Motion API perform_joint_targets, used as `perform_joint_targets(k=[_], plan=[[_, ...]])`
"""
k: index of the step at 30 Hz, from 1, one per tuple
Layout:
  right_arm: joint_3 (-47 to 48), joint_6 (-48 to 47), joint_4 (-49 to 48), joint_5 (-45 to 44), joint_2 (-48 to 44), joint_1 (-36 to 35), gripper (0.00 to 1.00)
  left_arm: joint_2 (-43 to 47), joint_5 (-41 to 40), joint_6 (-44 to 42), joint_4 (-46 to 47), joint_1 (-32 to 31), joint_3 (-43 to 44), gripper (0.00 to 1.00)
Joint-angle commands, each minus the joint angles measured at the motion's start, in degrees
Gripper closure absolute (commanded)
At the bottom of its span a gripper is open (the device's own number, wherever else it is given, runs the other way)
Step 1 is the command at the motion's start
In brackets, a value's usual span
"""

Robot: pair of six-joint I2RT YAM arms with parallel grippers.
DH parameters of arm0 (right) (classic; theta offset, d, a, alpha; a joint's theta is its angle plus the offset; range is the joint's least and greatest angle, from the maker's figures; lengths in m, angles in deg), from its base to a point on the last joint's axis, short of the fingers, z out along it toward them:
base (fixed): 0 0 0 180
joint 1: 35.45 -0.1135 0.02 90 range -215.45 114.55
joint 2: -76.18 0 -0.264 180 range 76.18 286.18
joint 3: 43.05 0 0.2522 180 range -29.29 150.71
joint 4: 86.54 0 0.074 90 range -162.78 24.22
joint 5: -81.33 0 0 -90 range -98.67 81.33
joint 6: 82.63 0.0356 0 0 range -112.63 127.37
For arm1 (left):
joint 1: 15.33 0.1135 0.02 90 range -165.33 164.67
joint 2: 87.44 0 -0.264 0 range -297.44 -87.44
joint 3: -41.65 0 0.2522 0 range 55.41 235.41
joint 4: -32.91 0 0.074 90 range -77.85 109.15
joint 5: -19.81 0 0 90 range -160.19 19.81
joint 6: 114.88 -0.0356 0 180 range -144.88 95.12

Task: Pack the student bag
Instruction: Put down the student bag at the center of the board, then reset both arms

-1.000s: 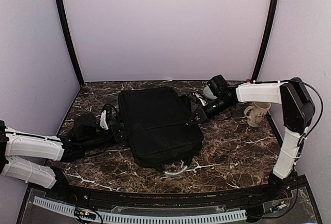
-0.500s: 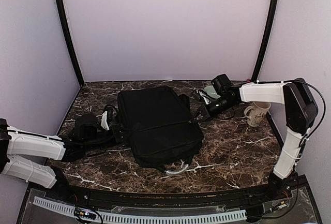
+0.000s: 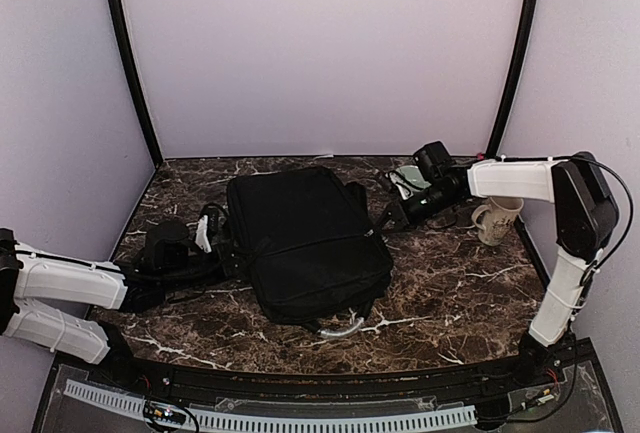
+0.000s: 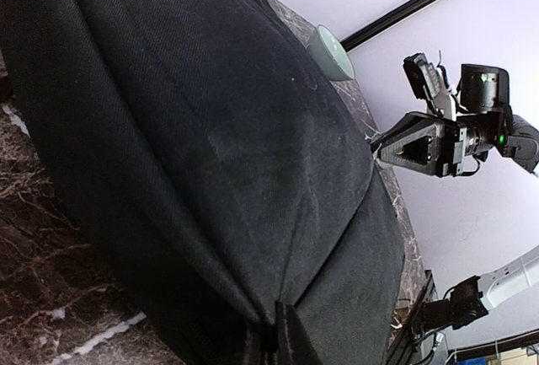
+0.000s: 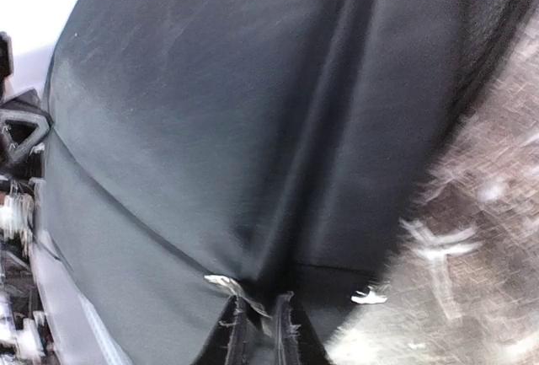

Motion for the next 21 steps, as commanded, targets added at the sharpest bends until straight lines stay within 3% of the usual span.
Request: perform_joint_targets(k=[1, 5, 12, 18, 21], plan=[[0.27, -0.42, -1.97, -9.4, -3.35, 4.26, 0.8, 0.96, -2.8, -3.56, -7.36, 1.42, 1.44, 0.86], [0.88, -1.64, -1.59, -11.59, -6.19, 4.56, 0.7, 3.72, -5.34, -7.61, -15.48, 1.44, 4.87, 0.73], [2.41, -5.83, -1.24, -12.16, -11.13, 5.47, 0.66, 8.49, -14.9, -19.85, -30.45, 1.51, 13.78, 0.61], [8.27, -11.48, 1.81, -15.19, -14.68, 6.71, 0.6, 9.49, -24.19, -36.4, -35.63, 2.48, 23.63, 0.44], [9.77, -13.3, 0.42, -19.44, -17.05, 7.79, 0.51, 6.89, -26.08, -43.57, -36.89, 3.57, 29.94, 0.4]])
